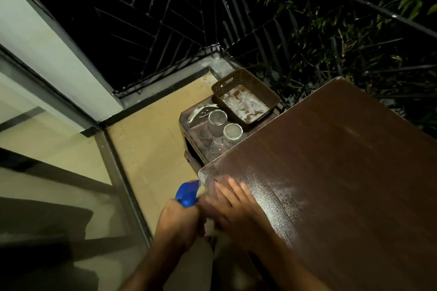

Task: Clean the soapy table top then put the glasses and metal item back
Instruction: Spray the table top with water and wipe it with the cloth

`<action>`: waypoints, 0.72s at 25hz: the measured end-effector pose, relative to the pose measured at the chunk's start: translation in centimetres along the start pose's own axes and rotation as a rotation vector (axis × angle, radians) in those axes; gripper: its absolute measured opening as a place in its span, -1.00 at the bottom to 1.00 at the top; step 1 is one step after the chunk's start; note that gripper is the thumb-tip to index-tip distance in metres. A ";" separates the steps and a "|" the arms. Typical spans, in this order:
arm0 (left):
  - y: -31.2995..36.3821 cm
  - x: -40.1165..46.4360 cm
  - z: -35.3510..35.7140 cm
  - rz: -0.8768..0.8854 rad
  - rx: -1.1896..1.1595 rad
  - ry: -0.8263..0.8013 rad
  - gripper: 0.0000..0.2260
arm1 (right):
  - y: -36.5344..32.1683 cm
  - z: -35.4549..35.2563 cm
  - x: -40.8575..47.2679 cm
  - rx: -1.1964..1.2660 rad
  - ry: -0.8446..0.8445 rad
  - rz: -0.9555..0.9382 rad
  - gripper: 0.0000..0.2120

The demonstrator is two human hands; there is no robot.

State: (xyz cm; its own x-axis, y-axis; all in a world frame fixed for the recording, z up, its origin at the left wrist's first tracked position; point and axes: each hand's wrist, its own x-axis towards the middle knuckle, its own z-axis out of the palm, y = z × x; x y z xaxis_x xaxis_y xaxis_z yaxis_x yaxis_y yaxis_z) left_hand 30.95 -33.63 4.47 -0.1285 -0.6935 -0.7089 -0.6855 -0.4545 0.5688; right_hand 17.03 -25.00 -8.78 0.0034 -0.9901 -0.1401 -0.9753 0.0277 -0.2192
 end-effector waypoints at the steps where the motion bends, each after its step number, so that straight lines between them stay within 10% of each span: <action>1: -0.1 0.0 0.0 0.001 -0.001 0.009 -0.84 | -0.1 -0.4 2.6 0.014 0.005 0.026 -0.46; 7: 0.8 -0.4 -0.7 0.079 0.034 0.066 -0.85 | -0.2 -1.7 7.4 0.043 -0.029 0.074 -0.47; 18: 1.3 -4.1 2.4 0.167 0.078 -0.034 -0.82 | 2.3 3.7 -14.8 -0.277 -0.026 -0.208 -0.55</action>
State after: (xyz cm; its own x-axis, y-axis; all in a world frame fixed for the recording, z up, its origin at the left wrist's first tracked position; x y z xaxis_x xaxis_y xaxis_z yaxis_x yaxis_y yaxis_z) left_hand 28.88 -30.01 7.08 -0.2686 -0.7359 -0.6215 -0.7062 -0.2884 0.6467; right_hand 15.52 -9.79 -10.82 0.2103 -0.9668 -0.1451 -0.9761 -0.2160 0.0248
